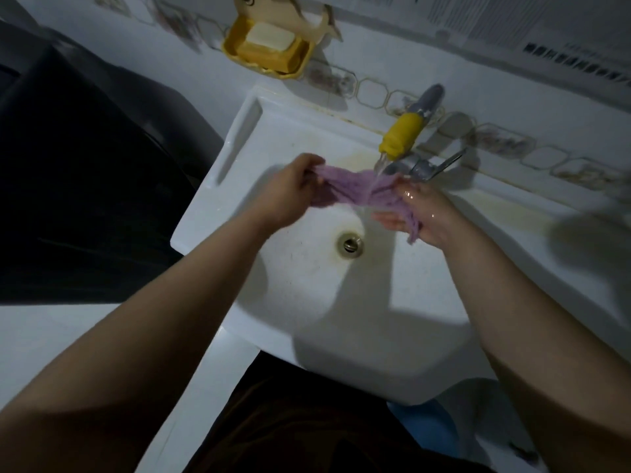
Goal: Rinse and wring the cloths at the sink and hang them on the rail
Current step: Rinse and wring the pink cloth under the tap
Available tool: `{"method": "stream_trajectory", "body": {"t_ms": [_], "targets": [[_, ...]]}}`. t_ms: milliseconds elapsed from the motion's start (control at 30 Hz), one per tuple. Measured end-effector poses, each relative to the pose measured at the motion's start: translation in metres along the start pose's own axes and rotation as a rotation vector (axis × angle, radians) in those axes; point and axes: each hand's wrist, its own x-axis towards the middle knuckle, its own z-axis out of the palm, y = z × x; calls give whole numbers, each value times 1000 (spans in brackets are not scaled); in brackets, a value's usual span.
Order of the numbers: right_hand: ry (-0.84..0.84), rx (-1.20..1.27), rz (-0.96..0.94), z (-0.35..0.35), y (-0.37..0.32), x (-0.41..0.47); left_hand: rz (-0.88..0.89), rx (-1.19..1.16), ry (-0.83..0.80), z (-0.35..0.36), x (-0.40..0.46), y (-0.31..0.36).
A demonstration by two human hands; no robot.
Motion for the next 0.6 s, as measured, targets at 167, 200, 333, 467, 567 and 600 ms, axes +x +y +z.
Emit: {"method": "stream_trajectory", "body": {"t_ms": [167, 200, 333, 467, 567, 600], "targets": [[-200, -546, -20, 13, 3, -31, 49, 3, 145, -15, 18, 29], [-218, -586, -10, 20, 5, -34, 66, -20, 183, -13, 19, 35], [-64, -583, -57, 46, 11, -25, -30, -267, 233, 6, 14, 52], [-49, 267, -65, 44, 0, -15, -375, -694, 227, 20, 3, 47], [-141, 279, -260, 51, -5, -22, -614, -860, 179, 29, -7, 43], [-107, 144, -322, 57, -6, -24, -639, -821, 104, 38, -11, 46]]}}
